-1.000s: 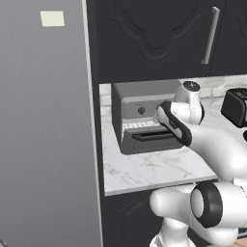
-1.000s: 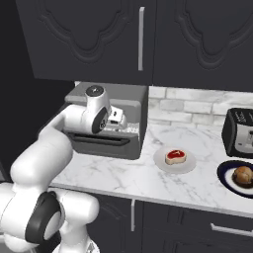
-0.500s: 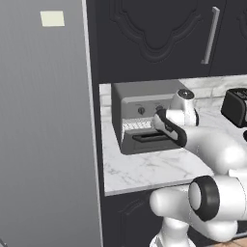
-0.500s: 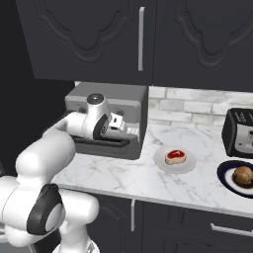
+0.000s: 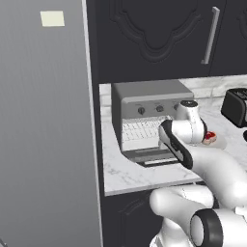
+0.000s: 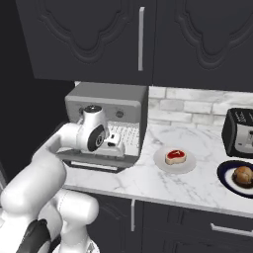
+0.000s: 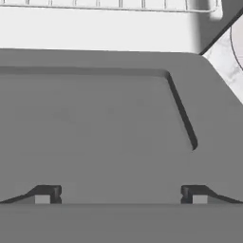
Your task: Open the toaster oven door. Place the bread on the top rack in the toaster oven and place the steak on the bottom rack.
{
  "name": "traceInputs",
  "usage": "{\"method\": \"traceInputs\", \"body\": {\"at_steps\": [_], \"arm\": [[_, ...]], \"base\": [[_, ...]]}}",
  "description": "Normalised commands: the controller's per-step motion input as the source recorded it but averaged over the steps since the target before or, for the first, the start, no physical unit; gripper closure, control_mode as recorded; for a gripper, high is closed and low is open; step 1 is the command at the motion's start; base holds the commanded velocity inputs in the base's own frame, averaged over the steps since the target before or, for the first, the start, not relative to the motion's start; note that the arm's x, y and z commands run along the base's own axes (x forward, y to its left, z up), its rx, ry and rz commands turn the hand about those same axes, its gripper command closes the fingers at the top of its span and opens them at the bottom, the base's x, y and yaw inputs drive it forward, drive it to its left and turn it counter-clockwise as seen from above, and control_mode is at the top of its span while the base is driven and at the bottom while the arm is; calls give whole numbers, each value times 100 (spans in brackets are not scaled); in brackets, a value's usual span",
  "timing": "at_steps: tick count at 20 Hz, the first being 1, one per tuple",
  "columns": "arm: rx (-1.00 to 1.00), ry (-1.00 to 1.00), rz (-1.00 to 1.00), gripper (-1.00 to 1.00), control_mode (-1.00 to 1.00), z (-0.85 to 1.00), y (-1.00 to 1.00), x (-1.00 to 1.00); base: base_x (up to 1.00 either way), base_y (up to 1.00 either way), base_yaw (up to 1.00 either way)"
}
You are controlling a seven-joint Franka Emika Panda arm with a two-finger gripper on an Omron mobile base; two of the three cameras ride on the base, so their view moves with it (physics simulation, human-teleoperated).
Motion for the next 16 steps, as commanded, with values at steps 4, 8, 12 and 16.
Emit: {"method": "traceInputs", "body": {"at_steps": [4,8,12,16], "arm": [[0,-14,0,-100,-100,-100,8,-12],[0,-18,0,-100,-100,-100,3,0],[0,-11,0,-100,-100,-100,0,0],[0,-2,0,-100,-100,-64,0,-34]], "base": [[0,0,0],[0,0,0],[0,0,0],[0,0,0]]}}
